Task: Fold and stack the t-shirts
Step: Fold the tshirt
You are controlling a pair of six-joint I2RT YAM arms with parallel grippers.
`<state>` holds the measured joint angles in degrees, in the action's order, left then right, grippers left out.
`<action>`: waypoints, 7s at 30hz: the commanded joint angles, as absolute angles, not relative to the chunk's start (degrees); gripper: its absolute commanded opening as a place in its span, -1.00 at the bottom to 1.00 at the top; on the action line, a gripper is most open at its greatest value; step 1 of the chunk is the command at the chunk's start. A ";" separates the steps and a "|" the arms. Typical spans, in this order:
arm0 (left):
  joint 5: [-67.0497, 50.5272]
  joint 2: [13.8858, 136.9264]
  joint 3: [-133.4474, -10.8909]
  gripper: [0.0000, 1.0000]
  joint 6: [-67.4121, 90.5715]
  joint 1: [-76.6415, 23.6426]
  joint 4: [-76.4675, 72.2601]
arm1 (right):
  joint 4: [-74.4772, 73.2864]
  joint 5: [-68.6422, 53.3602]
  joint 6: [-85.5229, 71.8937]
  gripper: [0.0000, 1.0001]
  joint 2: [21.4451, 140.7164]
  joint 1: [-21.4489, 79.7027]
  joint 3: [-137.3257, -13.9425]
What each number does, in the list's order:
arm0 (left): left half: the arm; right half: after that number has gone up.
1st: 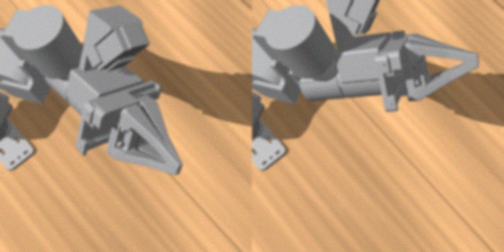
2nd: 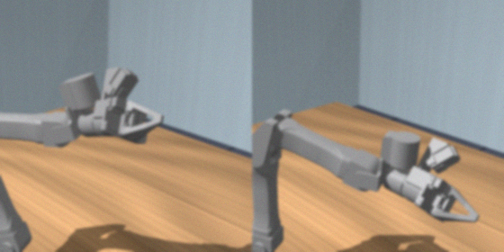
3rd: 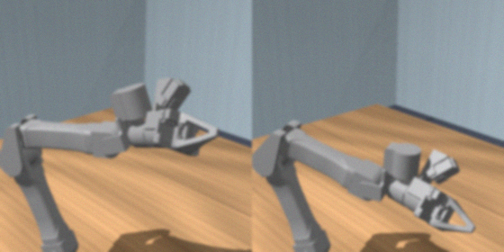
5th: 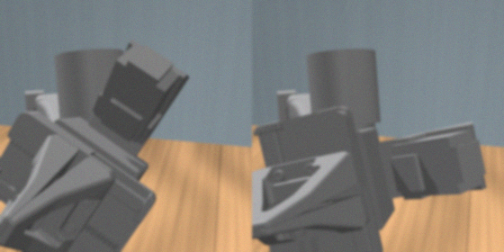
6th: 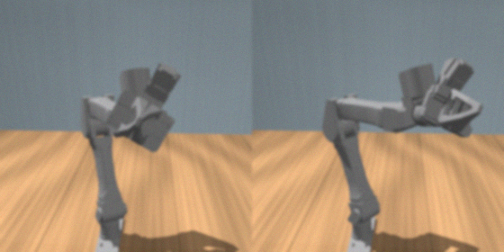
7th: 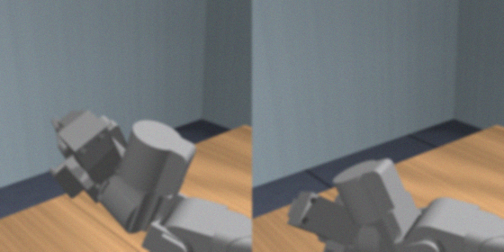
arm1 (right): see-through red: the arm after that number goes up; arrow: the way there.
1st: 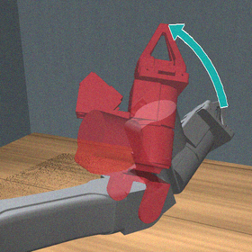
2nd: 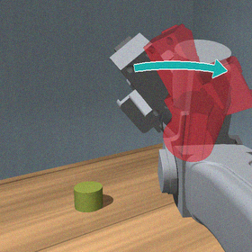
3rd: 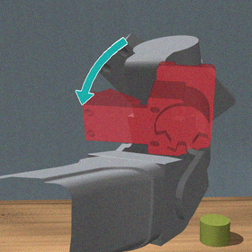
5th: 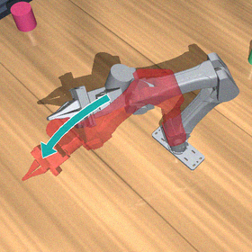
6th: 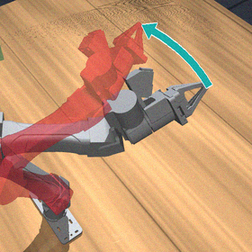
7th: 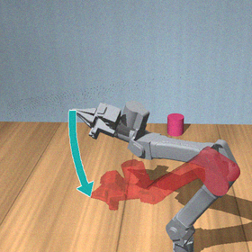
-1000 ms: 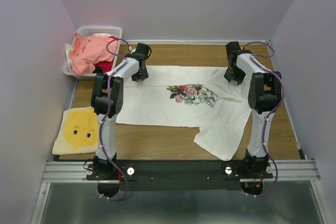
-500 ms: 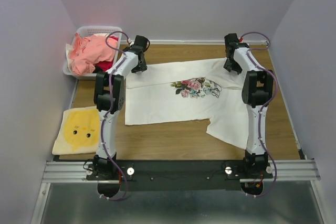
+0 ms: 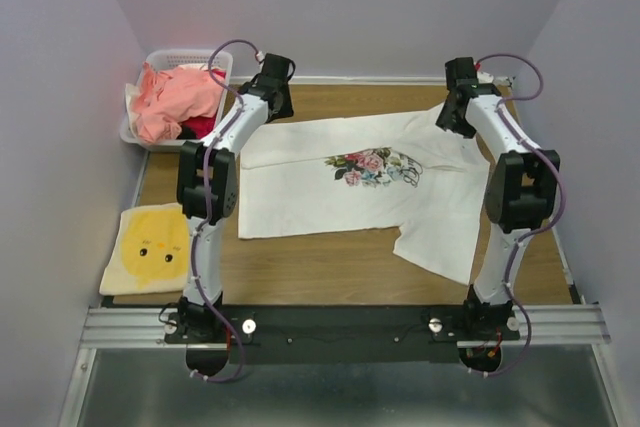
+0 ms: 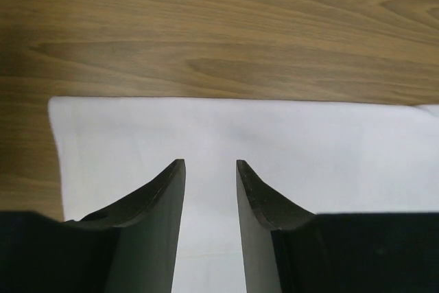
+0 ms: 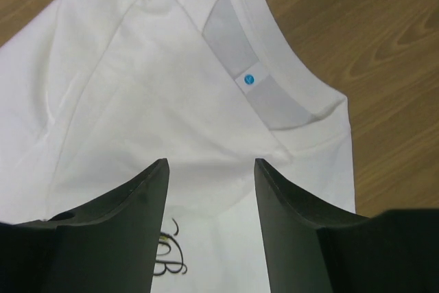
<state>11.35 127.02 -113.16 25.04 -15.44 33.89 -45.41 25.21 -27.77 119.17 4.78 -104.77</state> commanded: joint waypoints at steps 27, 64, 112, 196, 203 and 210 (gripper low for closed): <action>-9.32 129.20 -112.24 -0.16 26.81 -24.52 26.54 | -22.68 7.56 -30.32 0.16 110.21 6.24 -76.11; -10.90 129.82 -112.33 -0.28 25.58 -25.84 26.10 | -22.76 15.47 -28.92 -0.99 123.02 6.24 -95.26; -6.42 130.17 -110.04 -0.31 23.73 -25.93 27.07 | -23.03 4.48 -30.76 -0.26 124.19 6.33 -94.31; -4.04 134.12 -113.11 -0.34 22.76 -24.17 27.33 | -22.59 -2.37 -37.00 -0.99 103.80 8.96 -71.64; -2.90 134.65 -114.34 -0.34 22.06 -24.17 27.86 | -24.43 -1.76 -38.76 0.10 101.08 10.11 -67.59; 1.21 133.60 -114.18 -0.33 21.97 -24.08 28.56 | -27.59 7.19 -37.53 0.17 98.61 10.28 -70.83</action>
<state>-3.03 133.86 -113.49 22.92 -24.45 27.75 -24.97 0.21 -37.89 101.51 10.17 -68.07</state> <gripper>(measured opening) 0.334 0.585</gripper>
